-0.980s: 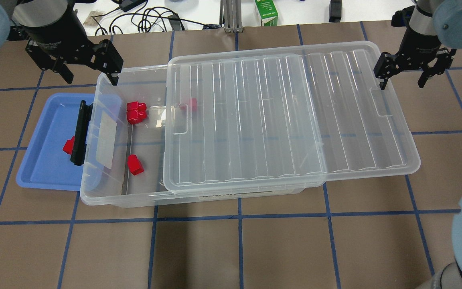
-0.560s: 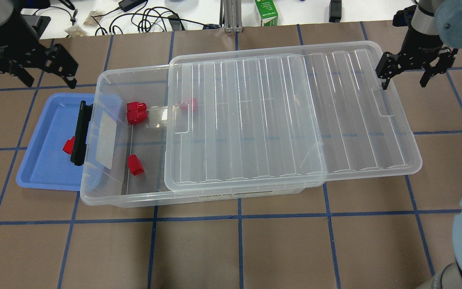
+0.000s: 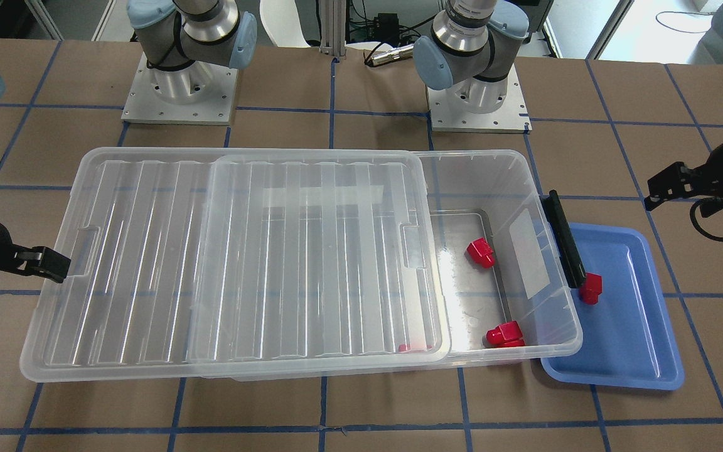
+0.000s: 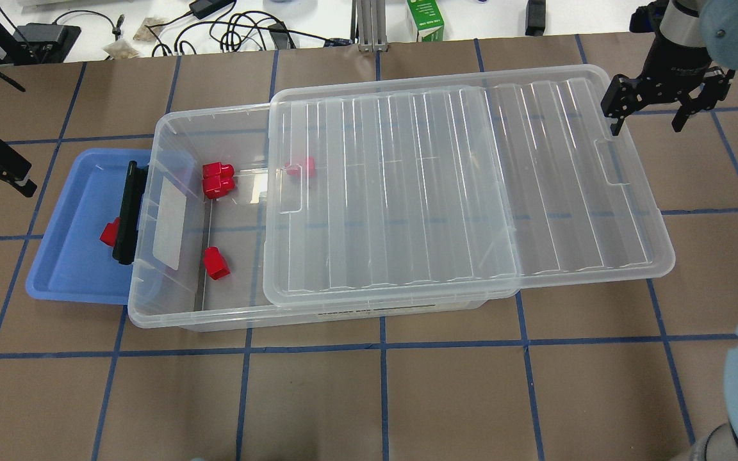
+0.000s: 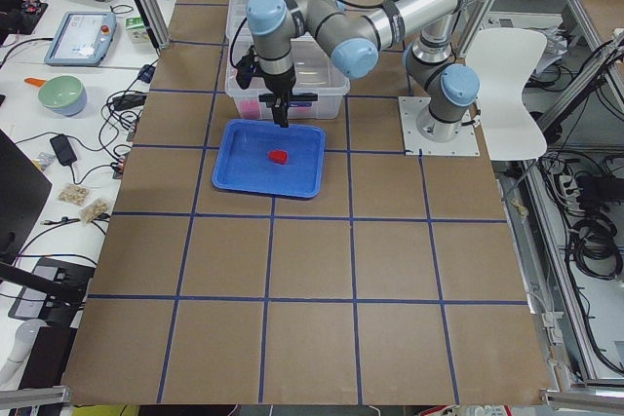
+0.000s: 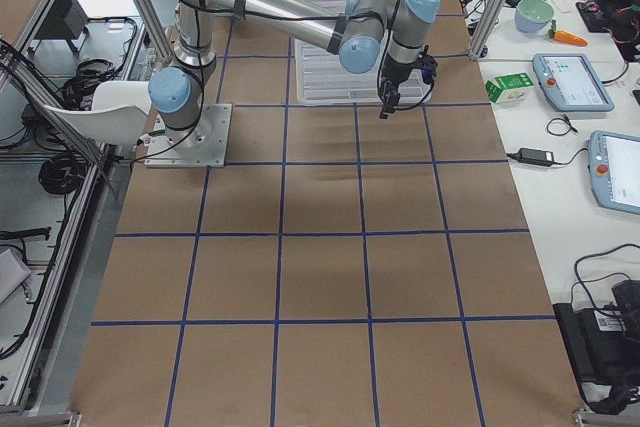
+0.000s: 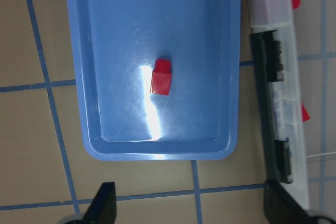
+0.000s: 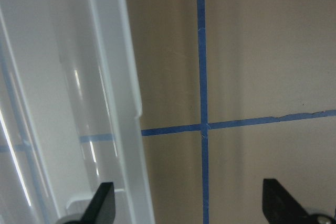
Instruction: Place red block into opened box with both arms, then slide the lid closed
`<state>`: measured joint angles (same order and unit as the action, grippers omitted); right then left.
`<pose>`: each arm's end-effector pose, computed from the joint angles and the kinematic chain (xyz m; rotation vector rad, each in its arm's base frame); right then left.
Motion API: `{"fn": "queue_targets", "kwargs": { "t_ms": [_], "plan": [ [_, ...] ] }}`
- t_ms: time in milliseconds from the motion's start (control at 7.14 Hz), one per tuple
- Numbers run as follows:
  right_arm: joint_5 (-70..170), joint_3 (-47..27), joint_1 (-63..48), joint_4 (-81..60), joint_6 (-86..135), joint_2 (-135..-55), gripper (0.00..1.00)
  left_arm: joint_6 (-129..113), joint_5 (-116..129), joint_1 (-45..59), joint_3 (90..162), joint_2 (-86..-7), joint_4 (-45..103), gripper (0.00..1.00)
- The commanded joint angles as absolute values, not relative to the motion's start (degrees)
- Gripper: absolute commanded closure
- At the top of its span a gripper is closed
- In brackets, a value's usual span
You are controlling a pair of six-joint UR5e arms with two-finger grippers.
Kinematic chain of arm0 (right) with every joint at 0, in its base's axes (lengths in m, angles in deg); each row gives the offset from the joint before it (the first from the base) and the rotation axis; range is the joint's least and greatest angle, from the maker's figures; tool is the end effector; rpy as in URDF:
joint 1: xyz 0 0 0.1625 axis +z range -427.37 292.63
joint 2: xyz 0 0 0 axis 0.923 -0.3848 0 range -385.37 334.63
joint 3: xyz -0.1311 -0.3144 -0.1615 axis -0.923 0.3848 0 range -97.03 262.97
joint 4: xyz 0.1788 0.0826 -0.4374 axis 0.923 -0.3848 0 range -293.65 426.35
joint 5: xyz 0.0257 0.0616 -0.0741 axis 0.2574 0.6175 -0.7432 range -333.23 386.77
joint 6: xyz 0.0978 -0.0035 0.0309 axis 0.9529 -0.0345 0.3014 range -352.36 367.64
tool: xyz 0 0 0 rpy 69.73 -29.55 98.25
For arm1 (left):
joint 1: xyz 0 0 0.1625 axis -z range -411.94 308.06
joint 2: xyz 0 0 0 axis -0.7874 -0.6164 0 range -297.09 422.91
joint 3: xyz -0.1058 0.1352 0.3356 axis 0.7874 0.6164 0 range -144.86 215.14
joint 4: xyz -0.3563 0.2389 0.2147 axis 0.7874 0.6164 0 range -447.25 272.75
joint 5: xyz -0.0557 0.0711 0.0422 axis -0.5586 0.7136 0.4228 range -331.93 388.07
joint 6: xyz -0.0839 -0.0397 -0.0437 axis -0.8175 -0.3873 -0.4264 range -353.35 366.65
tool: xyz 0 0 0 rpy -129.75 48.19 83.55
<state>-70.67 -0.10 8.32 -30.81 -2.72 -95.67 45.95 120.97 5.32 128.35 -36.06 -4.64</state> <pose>-0.0484 -0.6748 0.3045 -0.0948 -3.0284 -0.1872 0.2167 -0.5740 0.3272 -0.1826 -3.1245 -0.1522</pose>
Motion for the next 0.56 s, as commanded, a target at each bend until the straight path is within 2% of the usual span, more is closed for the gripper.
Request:
{"fn": "queue_targets", "kwargs": {
  "t_ms": [0,420],
  "plan": [
    [-70.26,0.79,8.57,-29.98,-2.82,-98.04,0.0,51.8,120.79,2.64,133.3,-40.87,-13.56,0.0],
    [-70.08,0.79,8.57,-26.57,-2.74,-104.8,0.0,54.02,110.67,2.98,135.77,-46.93,-21.3,0.0]
  ]
}}
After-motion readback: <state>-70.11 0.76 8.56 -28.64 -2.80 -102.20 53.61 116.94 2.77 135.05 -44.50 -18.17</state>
